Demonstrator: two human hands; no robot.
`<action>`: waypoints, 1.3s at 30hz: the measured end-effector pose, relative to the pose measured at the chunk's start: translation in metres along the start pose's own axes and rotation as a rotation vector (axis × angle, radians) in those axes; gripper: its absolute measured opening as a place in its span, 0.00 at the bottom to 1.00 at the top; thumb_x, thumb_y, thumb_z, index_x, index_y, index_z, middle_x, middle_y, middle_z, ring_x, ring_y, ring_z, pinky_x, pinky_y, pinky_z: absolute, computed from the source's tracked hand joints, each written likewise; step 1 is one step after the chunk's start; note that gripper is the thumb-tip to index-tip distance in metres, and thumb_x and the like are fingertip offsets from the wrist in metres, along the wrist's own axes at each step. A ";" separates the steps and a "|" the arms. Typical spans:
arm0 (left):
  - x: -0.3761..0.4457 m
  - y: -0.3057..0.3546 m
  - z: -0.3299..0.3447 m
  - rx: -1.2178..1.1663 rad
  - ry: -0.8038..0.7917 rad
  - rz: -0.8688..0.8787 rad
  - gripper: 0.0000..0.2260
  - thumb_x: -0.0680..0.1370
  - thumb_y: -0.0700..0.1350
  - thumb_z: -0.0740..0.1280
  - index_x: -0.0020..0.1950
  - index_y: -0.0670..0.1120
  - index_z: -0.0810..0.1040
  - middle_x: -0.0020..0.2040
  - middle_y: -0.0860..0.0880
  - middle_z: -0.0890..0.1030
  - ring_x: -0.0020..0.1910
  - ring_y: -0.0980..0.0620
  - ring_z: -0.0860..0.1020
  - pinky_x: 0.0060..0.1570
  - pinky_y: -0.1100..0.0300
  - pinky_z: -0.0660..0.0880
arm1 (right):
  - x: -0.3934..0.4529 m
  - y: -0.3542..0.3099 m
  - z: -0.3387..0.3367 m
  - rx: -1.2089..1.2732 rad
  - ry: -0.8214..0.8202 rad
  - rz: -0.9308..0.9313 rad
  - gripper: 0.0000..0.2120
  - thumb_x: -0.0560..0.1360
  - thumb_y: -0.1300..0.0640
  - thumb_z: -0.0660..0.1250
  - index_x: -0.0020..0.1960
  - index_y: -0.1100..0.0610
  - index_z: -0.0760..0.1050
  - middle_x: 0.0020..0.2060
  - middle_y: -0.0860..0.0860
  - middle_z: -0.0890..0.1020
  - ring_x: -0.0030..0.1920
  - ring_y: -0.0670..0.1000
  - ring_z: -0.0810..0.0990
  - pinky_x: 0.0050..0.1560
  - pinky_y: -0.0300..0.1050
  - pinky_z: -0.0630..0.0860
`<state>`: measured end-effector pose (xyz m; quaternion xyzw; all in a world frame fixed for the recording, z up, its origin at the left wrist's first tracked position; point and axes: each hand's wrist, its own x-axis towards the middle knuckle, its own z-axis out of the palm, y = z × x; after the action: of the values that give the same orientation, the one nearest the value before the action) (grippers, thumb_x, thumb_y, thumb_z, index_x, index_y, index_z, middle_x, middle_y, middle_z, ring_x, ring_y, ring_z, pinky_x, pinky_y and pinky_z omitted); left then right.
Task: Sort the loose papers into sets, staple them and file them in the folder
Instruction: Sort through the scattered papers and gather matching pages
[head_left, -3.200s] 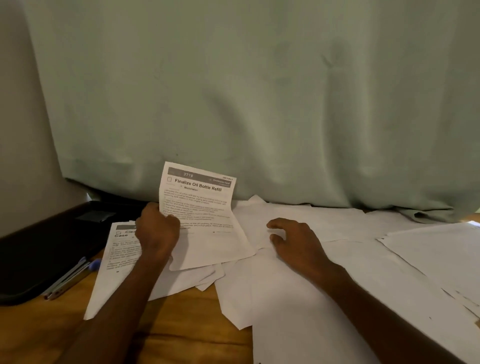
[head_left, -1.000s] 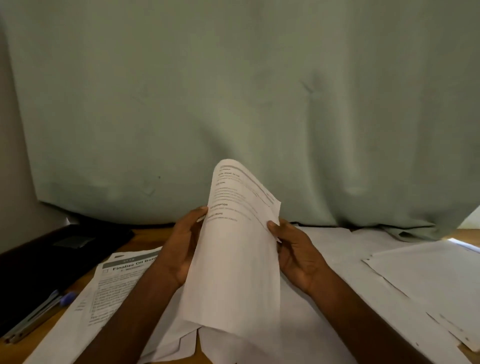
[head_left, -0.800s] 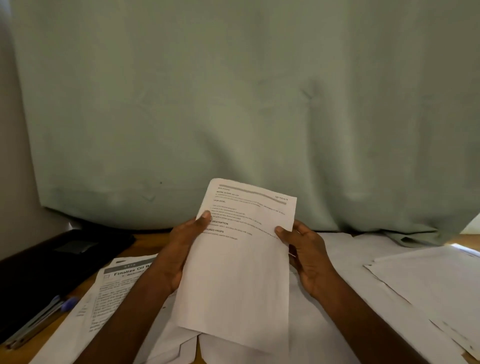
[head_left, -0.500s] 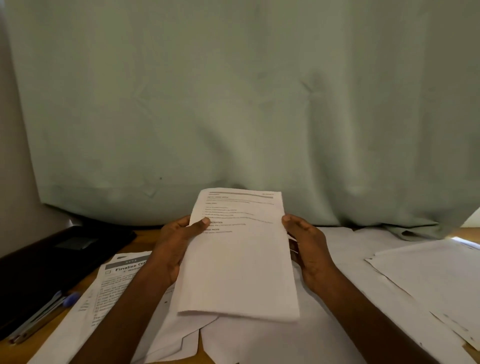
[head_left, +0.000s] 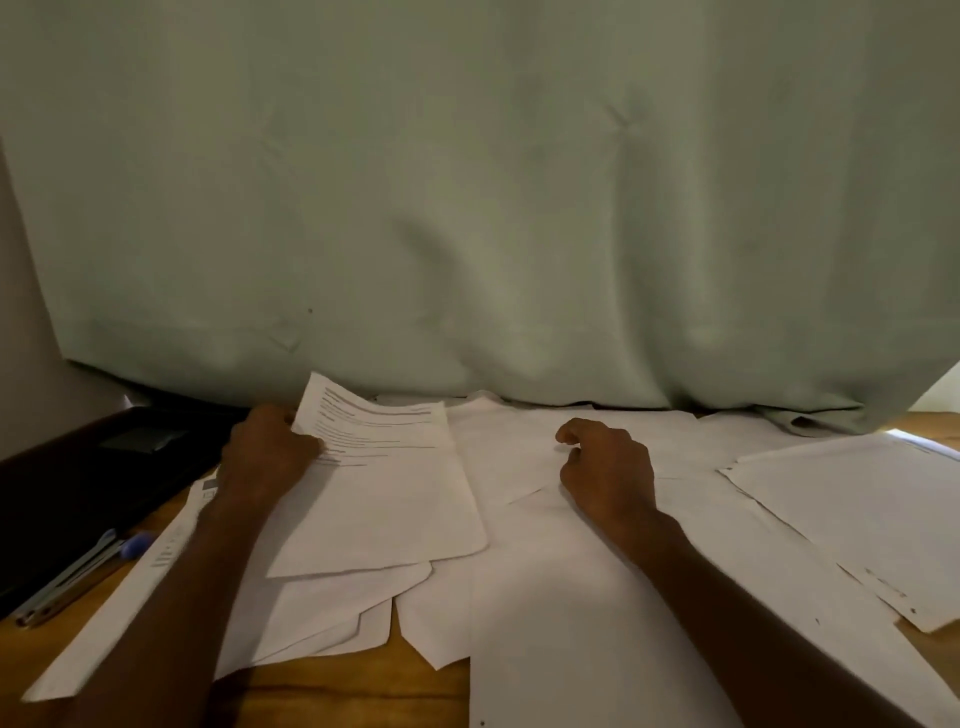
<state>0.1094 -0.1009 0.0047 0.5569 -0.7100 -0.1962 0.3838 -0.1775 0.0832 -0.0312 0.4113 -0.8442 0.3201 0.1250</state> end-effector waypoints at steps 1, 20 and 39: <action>-0.003 0.001 0.000 0.117 0.037 -0.004 0.14 0.75 0.39 0.74 0.60 0.39 0.80 0.59 0.36 0.81 0.57 0.33 0.79 0.49 0.50 0.73 | 0.001 0.001 0.000 -0.049 -0.024 -0.017 0.19 0.76 0.62 0.62 0.62 0.45 0.78 0.58 0.43 0.84 0.59 0.51 0.80 0.58 0.45 0.68; -0.142 0.104 0.103 0.358 -0.834 0.823 0.49 0.65 0.78 0.69 0.81 0.61 0.57 0.81 0.56 0.61 0.78 0.52 0.62 0.77 0.45 0.59 | 0.015 0.003 -0.056 1.354 0.229 0.468 0.18 0.74 0.71 0.58 0.48 0.56 0.83 0.39 0.51 0.88 0.35 0.48 0.86 0.32 0.40 0.75; -0.099 0.100 0.059 -0.731 -0.769 0.246 0.19 0.74 0.37 0.77 0.63 0.50 0.84 0.55 0.45 0.86 0.54 0.50 0.86 0.49 0.60 0.82 | -0.025 0.084 -0.129 0.836 0.172 0.195 0.19 0.73 0.73 0.58 0.46 0.56 0.84 0.43 0.54 0.88 0.39 0.47 0.83 0.32 0.34 0.74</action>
<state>0.0087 0.0135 0.0064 0.1880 -0.7448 -0.5733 0.2851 -0.2335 0.2196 0.0184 0.3168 -0.6634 0.6777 -0.0134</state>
